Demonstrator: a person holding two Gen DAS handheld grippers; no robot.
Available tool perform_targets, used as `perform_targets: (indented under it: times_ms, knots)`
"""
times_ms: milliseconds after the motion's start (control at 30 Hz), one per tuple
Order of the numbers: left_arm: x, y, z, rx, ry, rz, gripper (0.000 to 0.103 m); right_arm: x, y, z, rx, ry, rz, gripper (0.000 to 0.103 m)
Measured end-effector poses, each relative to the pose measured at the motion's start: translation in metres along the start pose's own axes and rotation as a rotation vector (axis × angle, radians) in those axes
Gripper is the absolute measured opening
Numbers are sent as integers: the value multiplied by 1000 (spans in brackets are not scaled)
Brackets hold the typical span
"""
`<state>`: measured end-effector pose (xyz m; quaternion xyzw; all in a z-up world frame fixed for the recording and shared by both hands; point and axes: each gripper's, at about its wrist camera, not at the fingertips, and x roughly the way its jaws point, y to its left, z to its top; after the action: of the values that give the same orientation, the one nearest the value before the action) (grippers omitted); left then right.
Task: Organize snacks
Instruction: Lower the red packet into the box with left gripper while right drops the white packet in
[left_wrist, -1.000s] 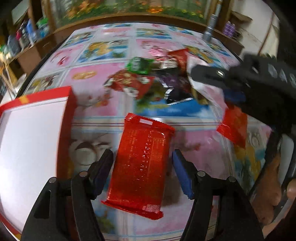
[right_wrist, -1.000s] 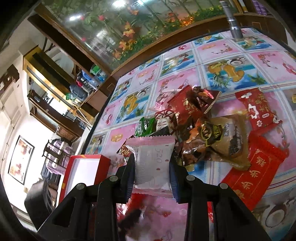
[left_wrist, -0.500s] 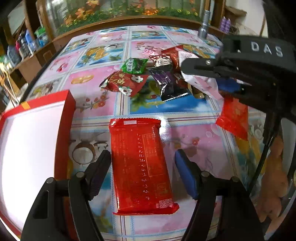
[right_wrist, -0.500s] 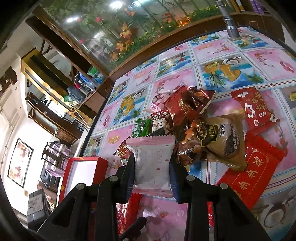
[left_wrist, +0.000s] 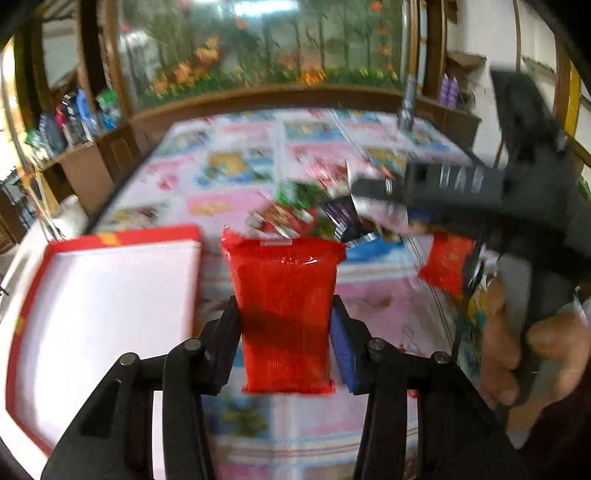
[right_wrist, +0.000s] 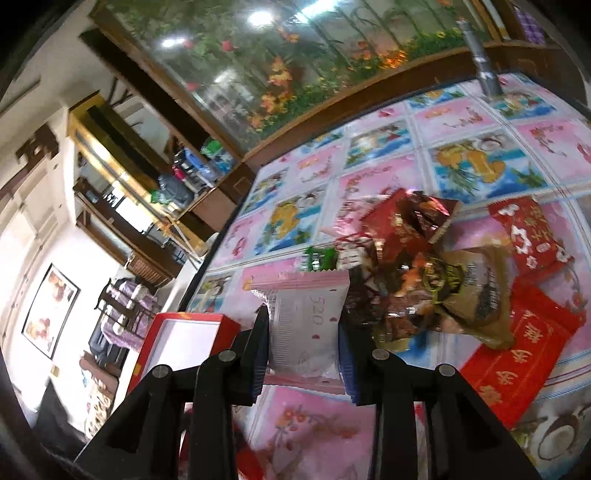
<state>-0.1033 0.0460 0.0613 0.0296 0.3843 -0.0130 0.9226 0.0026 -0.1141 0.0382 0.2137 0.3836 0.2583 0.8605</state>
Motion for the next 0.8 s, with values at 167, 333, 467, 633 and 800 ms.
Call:
perform_targets:
  times_ms: [167, 333, 467, 633, 800]
  knots:
    - [-35, 51, -8, -52, -79, 131, 44, 10, 29, -13, -108, 30, 42, 34]
    - [-37, 109, -29, -122, -63, 280, 44, 16, 64, -33, -190, 61, 133, 33]
    - [-34, 138, -47, -183, -26, 311, 44, 27, 98, -57, -227, 110, 216, 33]
    - [-32, 148, -59, -181, -15, 365, 44, 54, 147, -97, -303, 202, 261, 34]
    - [-40, 160, -64, -189, -22, 428, 49, 62, 174, -119, -366, 225, 256, 48]
